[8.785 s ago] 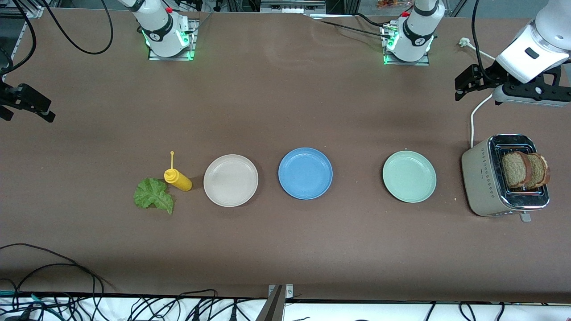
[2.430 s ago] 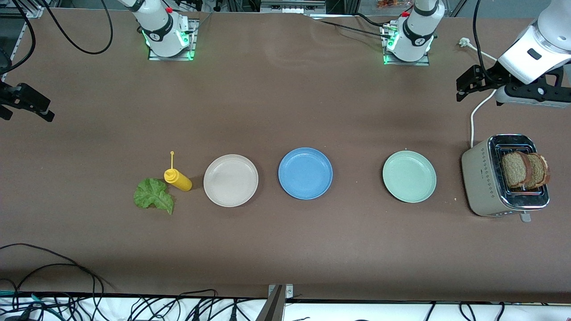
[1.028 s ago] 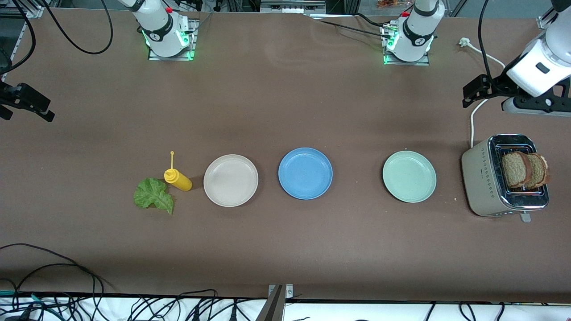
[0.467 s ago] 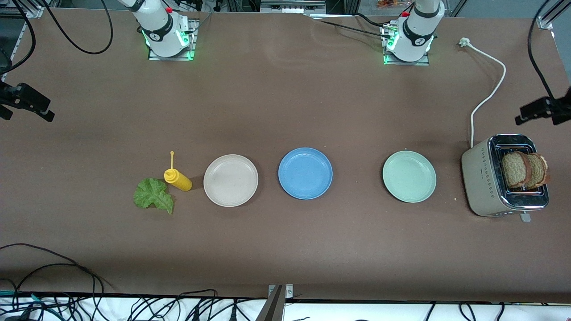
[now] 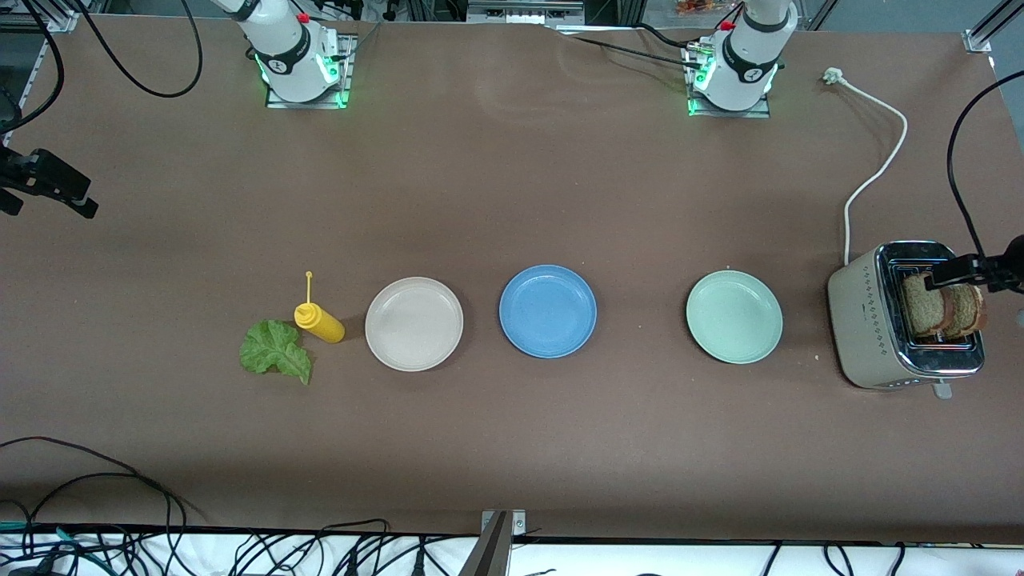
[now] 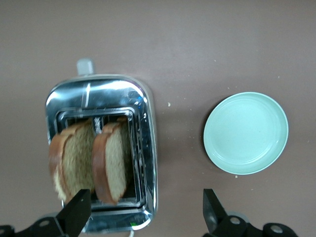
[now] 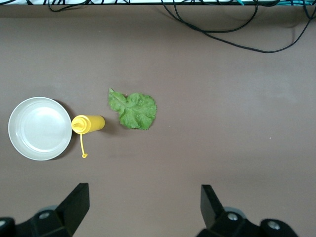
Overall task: Make sandwich in blue plate with both arms
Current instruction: 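Move the left gripper down over the toaster toward the bread slices, then grasp the outer bread slice in the toaster with the left gripper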
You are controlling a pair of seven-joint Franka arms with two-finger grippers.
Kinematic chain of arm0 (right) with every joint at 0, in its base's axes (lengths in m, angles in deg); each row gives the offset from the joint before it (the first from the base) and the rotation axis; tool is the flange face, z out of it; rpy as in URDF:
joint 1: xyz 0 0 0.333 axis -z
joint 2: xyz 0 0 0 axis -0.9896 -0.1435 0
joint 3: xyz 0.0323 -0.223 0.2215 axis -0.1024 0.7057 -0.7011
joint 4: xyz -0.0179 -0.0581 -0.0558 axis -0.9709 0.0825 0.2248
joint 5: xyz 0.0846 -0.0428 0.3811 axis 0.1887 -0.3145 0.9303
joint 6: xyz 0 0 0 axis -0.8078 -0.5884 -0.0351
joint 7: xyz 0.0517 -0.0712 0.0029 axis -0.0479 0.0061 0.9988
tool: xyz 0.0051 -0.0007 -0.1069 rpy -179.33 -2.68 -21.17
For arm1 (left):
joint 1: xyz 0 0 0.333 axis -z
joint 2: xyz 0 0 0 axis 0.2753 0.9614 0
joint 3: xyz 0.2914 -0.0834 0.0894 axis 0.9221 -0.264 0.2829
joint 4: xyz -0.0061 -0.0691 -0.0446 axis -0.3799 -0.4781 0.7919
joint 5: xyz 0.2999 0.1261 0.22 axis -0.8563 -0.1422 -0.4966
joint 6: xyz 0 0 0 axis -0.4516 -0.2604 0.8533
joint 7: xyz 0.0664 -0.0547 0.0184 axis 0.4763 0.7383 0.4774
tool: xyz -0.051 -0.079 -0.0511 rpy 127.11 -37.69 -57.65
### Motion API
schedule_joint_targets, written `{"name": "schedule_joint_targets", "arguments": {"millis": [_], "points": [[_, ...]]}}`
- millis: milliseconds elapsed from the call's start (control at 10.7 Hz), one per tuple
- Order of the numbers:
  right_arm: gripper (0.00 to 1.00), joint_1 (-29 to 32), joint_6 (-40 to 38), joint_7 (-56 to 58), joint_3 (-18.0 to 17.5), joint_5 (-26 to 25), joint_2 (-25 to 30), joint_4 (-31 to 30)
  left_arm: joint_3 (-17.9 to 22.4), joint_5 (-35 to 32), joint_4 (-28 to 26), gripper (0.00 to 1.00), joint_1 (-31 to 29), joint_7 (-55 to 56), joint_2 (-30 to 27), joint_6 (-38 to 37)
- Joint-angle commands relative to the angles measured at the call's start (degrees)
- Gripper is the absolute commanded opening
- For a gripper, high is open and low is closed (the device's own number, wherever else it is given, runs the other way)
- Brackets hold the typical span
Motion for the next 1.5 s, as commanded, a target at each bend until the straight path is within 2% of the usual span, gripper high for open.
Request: {"name": "schedule_joint_targets", "arguments": {"millis": [0, 654, 748, 841, 935, 1402], "points": [[1.0, 0.23, -1.02, 1.03, 0.08, 0.99, 0.0, 0.95, -0.32, -0.84, 1.88, 1.0, -2.34, -6.89, 4.71, 4.12], [1.0, 0.15, -1.11, 1.03, -0.01, 0.99, -0.09, 0.95, -0.32, -0.57, 0.56, 0.99, -4.45, -5.76, 9.56, 4.93], [1.0, 0.15, -1.11, 1.11, -0.01, 0.99, -0.09, 0.95, -0.32, -0.48, 0.21, 0.71, -4.98, -4.37, 9.82, 4.84], [1.0, 0.15, -1.11, 1.11, -0.01, 0.99, -0.09, 0.95, -0.32, -0.57, 0.21, 0.26, -5.08, -1.65, 9.74, 3.71], [1.0, 0.15, -1.02, 1.11, -0.01, 0.99, -0.09, 0.95, -0.58, -0.48, 0.38, 0.0, -4.9, -0.84, 9.48, 1.0], [1.0, 0.15, -1.11, 1.03, -0.01, 0.99, -0.09, 0.95, -0.5, -0.48, 1.34, 0.0, -5.16, -1.19, 8.25, -2.97]]}}
